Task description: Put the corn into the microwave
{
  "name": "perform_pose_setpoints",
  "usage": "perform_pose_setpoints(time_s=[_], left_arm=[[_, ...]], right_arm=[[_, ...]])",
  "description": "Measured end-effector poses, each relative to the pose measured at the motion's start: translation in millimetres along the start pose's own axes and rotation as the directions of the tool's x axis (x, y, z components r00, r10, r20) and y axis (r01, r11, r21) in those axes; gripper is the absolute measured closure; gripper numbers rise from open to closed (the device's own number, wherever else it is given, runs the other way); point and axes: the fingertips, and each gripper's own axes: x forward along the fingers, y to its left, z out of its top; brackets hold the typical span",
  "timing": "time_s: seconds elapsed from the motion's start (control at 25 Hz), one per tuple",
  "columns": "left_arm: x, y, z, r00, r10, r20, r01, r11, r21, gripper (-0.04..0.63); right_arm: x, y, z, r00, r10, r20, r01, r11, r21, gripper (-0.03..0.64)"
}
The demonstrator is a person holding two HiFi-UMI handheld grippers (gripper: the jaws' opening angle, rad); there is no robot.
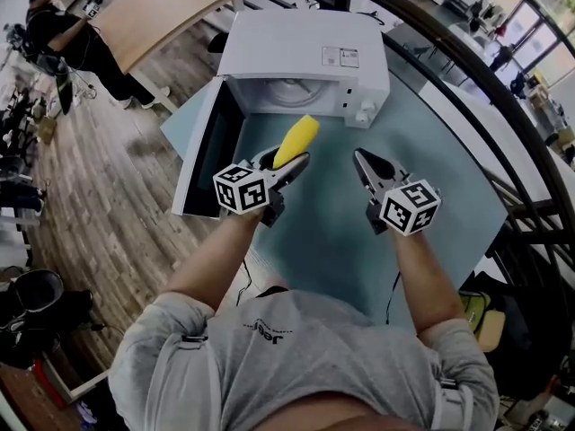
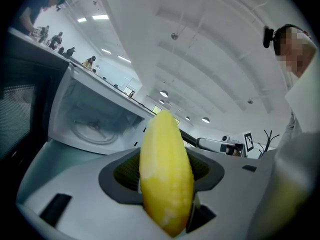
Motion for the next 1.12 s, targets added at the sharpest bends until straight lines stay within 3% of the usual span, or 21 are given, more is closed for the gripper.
perform_pose_setpoints(time_s=[0.56,1.12], left_arm=[[72,79,9,0.995,0.104,-0.004,-0.103,0.993,0.063,0.35],[123,160,14,0.96,0.276,-0.044,-0.264,0.947,0.185,0.35]], right_arm=[[70,-41,-20,0.999,-0.013,-0.047,0.011,0.999,-0.032,0.599],[103,-62,-47,0.997,0.001,-0.074,-0.004,0.999,-0.038,0.6]])
